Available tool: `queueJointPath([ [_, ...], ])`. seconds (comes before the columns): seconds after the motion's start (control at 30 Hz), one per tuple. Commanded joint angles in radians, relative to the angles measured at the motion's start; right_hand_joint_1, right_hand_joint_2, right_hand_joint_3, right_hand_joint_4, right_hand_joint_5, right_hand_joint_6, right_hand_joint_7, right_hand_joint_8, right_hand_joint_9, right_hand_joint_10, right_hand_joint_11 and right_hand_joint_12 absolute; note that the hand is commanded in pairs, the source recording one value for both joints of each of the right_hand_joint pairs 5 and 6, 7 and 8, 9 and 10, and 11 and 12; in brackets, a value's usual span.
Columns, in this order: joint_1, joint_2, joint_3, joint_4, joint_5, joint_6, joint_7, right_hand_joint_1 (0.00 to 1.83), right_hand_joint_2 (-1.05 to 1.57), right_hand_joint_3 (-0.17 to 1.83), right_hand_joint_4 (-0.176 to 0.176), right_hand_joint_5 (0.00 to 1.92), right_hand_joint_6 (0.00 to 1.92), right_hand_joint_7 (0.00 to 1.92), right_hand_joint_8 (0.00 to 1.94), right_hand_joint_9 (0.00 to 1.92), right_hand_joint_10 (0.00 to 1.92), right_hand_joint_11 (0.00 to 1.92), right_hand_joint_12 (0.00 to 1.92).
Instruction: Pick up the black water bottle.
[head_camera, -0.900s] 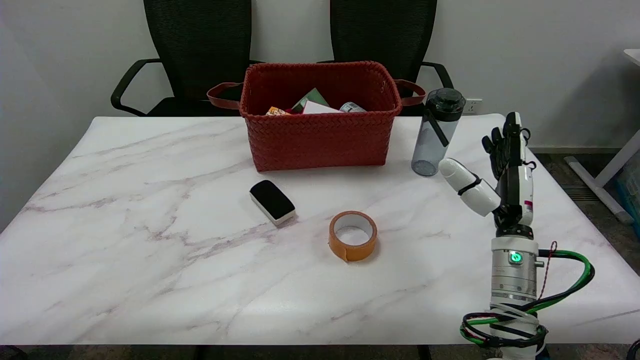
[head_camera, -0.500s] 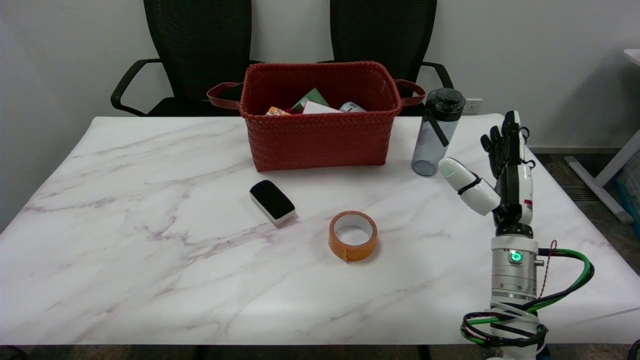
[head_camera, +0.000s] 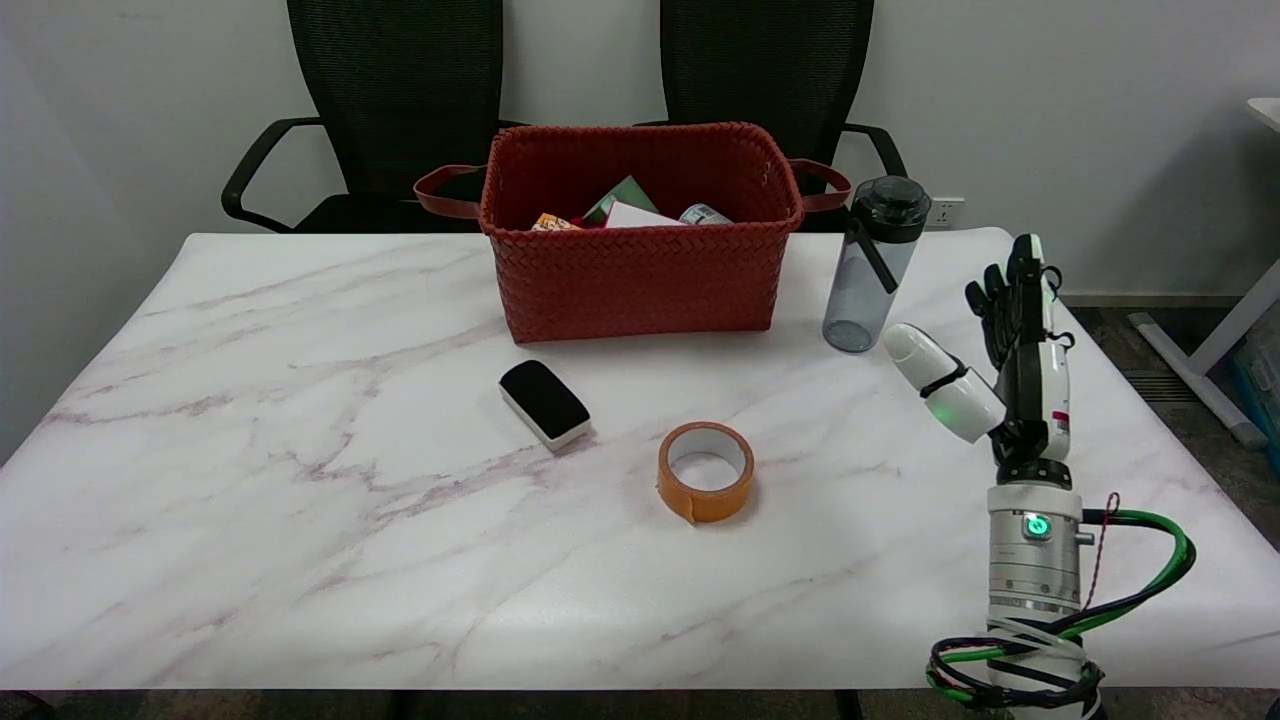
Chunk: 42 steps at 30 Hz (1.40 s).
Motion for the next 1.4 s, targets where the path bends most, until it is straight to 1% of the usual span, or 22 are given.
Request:
queueJointPath([
  [0.03, 0.021, 0.009, 0.003, -0.04, 0.072, -0.094, 0.005, 0.79, 0.73, -0.17, 0.0, 0.0, 0.0, 0.0, 0.0, 0.13, 0.13, 0.25, 0.25],
  [0.43, 0.108, 0.038, 0.005, -0.136, 0.17, -0.188, 0.006, 0.78, 0.74, -0.17, 0.0, 0.0, 0.0, 0.0, 0.0, 0.1, 0.1, 0.22, 0.22],
  [0.7, 0.138, 0.026, 0.085, -0.215, 0.192, -0.288, 0.009, 0.74, 0.78, -0.13, 0.0, 0.0, 0.0, 0.0, 0.0, 0.09, 0.09, 0.22, 0.22],
  [0.83, 0.158, 0.024, 0.126, -0.25, 0.184, -0.338, 0.05, 0.73, 0.79, -0.12, 0.0, 0.0, 0.0, 0.0, 0.0, 0.08, 0.08, 0.21, 0.21],
  [1.0, 0.21, 0.034, 0.133, -0.306, 0.181, -0.382, 0.115, 0.72, 0.79, -0.09, 0.0, 0.0, 0.0, 0.0, 0.0, 0.06, 0.06, 0.2, 0.2],
  [1.1, 0.259, 0.042, 0.12, -0.359, 0.181, -0.388, 0.139, 0.72, 0.79, -0.1, 0.0, 0.0, 0.0, 0.0, 0.0, 0.05, 0.05, 0.17, 0.17],
  [1.4, 0.392, 0.048, 0.065, -0.512, 0.18, -0.489, 0.255, 0.72, 0.72, -0.13, 0.0, 0.0, 0.0, 0.0, 0.0, 0.0, 0.0, 0.14, 0.14],
])
